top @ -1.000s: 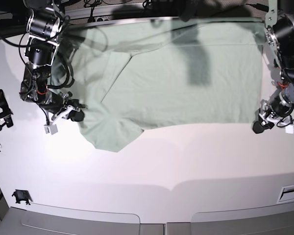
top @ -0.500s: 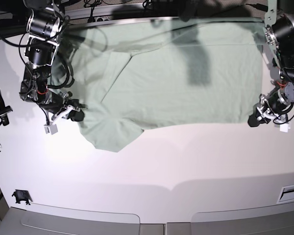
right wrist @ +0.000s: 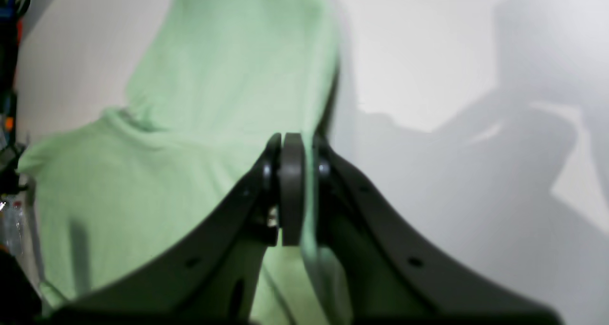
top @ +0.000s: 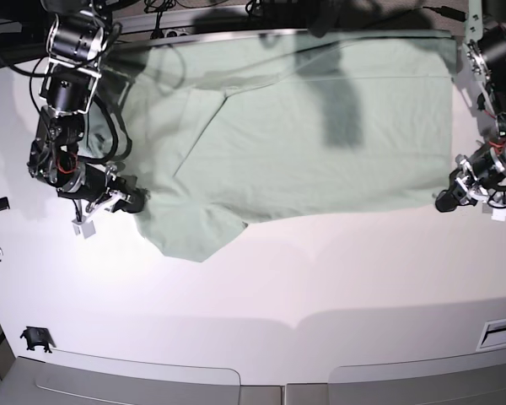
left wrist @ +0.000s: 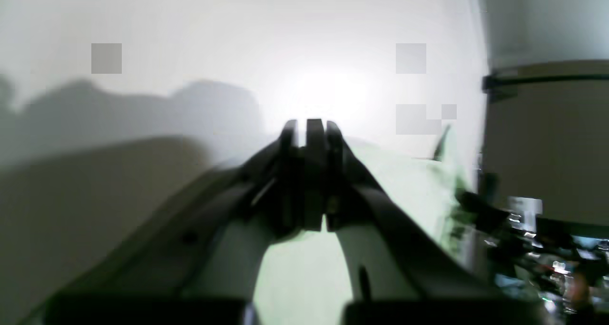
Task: Fold the T-shirt properly
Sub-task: 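Grasp the shirt's side edges with both grippers and pull them taut, then drag the held shirt edges toward the robot base with both grippers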
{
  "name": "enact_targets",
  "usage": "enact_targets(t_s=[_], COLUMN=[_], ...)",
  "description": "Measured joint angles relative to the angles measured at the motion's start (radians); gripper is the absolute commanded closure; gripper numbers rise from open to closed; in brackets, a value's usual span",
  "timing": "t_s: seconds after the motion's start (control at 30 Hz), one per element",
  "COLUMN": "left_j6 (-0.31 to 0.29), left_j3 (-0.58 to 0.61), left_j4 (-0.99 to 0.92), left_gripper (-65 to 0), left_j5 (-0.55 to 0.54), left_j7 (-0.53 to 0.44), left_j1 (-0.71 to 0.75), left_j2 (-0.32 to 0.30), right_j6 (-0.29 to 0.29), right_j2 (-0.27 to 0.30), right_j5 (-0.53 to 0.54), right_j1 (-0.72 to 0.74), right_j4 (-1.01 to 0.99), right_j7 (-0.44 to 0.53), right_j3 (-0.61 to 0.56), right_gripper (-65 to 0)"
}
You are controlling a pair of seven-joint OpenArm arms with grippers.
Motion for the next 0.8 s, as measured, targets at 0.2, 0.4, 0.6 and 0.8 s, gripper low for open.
enact_targets(t_s=[0.2,0.4,0.6,0.8], left_j6=[-0.001,-0.001,-0.003,-0.003], left_j3=[0.001,0.001,0.001,0.002], left_j4=[0.047,0.244,0.458,0.592], left_gripper=[0.0,0.0,0.0,0.0], left_j5=[-0.214,-0.327,-0.326,-0.326], left_j7=[0.111,0.184,0.191,0.207], left_j1=[0.097,0.244,0.379,0.472], left_j2=[-0.02,-0.022,-0.023,-0.023], right_j6=[0.0,0.002,0.004,0.004], right_j2=[-0.002,-0.002,-0.002,-0.002], right_j5=[0.148,0.363,0.461,0.459], right_j1=[-0.08,-0.197,-0.316,-0.406], right_j4=[0.202,0.389,0.481,0.493], right_j7=[-0.147,-0.279,-0.323,-0.339], right_j3=[0.079,0.219,0.343,0.382], right_gripper=[0.0,0.0,0.0,0.0])
